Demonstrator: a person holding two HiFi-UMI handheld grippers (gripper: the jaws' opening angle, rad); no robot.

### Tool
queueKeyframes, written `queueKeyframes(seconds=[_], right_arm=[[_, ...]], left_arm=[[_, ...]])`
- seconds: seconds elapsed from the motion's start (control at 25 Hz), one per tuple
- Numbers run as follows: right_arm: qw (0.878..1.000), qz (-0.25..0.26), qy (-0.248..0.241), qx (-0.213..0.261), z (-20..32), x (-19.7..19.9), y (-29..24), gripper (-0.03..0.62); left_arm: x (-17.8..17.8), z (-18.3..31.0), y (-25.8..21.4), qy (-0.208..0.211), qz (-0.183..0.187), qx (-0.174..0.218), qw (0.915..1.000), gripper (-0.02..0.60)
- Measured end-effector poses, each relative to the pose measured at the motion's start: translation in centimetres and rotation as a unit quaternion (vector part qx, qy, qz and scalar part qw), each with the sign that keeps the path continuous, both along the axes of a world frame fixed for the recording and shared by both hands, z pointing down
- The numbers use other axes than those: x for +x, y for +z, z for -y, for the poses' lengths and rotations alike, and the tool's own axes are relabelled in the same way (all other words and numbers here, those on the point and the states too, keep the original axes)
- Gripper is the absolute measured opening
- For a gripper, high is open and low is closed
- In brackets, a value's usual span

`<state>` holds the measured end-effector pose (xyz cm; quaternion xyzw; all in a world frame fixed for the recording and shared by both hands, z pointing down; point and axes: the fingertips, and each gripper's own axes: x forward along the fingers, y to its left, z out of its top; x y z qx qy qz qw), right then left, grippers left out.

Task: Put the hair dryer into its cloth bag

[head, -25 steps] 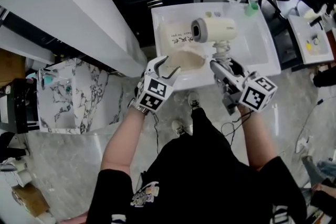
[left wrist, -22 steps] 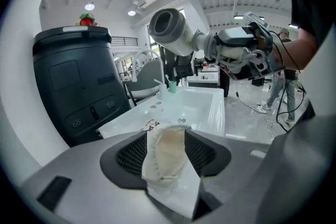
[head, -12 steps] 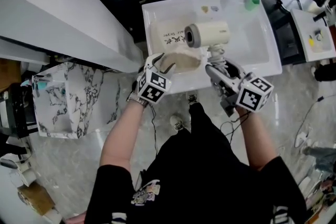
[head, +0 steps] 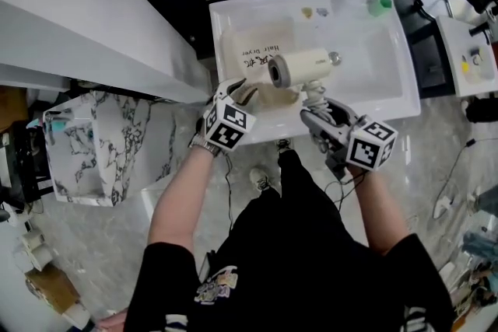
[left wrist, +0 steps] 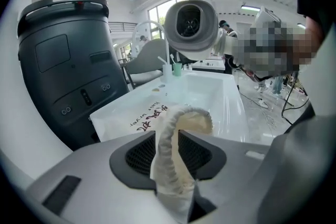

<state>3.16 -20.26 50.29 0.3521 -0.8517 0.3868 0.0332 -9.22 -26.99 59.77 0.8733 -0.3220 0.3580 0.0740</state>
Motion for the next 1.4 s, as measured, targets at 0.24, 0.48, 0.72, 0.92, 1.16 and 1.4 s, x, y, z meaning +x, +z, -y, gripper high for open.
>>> queueKeyframes(seconds=[0.24,0.48,0.72,0.92,1.16,1.4], right_arm=[[0.999,-0.01,-0.017,-0.039,-1.7,0.2,2.6,0.256],[0.994,-0.021,-0.053,-0.093,-4.9,-0.4,5.9,0.256],[0.981,-0.06,-0.11,-0.148,-8.1,-1.7,9.1,0.256],[0.973,-0.065,-0.129,-0.18,-8.9,-2.8,10.1,0.256],[0.958,-0.069,-0.154,-0.233,-8.2,-4.0,11.0,0.256],[0.951,-0.08,-0.157,-0.255,-5.9,-5.2,11.6,0.256]], left_arm=[[0.0,0.3,0.0,-0.004,-0.006,-0.001,1.0,0.06],[0.1,0.1,-0.1,-0.009,-0.022,-0.014,0.9996,0.051],[0.1,0.1,-0.3,-0.011,-0.03,-0.02,0.9993,0.051],[0.4,0.0,-0.8,-0.005,-0.029,-0.015,0.9994,0.051],[0.3,0.0,-0.9,-0.004,-0.025,-0.017,0.9995,0.051],[0.2,-0.1,-1.1,0.002,-0.021,-0.013,0.9997,0.051]])
